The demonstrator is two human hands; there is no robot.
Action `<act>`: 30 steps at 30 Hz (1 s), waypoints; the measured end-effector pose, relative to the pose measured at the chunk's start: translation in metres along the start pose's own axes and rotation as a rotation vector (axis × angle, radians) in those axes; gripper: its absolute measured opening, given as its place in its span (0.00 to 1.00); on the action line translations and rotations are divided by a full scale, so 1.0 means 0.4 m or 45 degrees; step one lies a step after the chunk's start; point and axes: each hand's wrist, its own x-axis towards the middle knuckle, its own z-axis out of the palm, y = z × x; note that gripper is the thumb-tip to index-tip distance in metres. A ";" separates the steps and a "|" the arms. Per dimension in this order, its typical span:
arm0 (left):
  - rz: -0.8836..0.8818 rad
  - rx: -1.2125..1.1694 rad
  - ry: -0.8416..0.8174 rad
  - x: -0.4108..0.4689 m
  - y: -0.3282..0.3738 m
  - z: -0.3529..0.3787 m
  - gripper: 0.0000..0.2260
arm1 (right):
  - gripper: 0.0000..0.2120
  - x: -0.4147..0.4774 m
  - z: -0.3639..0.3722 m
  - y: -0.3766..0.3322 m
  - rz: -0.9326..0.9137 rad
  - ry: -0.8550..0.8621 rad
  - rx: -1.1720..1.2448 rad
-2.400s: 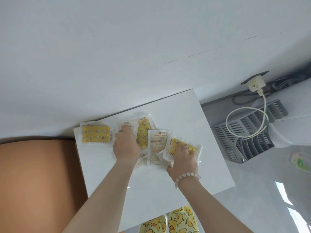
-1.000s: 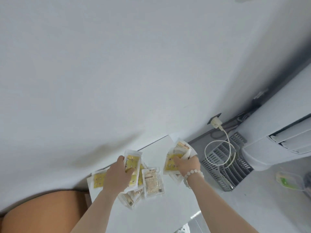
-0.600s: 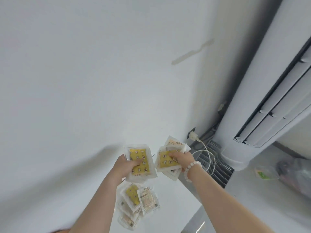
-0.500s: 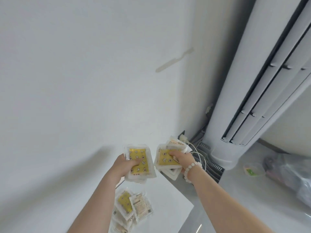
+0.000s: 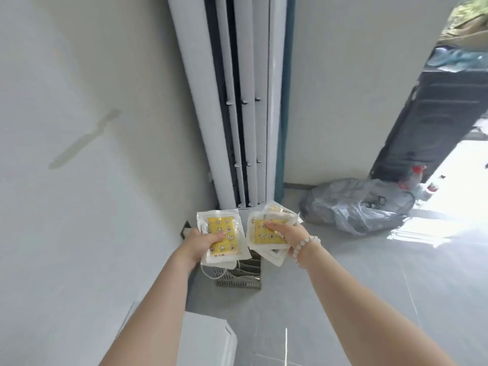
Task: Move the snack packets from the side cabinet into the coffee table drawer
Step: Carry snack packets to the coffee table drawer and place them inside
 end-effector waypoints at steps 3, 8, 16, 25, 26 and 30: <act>-0.024 0.061 -0.160 0.011 0.033 0.189 0.08 | 0.19 -0.029 -0.186 0.005 0.035 0.140 0.107; -0.055 0.202 -0.451 0.014 0.069 0.505 0.08 | 0.24 -0.091 -0.484 -0.008 0.021 0.326 0.255; -0.041 0.385 -0.892 -0.054 0.111 0.975 0.10 | 0.07 -0.234 -0.893 0.009 -0.077 0.603 0.480; -0.037 0.564 -1.164 -0.186 0.061 1.385 0.11 | 0.17 -0.444 -1.227 0.081 -0.146 0.898 0.718; -0.046 0.608 -1.188 -0.199 0.047 1.421 0.13 | 0.19 -0.464 -1.251 0.102 -0.130 0.928 0.751; -0.078 0.766 -1.288 -0.247 0.003 1.552 0.15 | 0.23 -0.539 -1.322 0.185 -0.114 1.044 0.905</act>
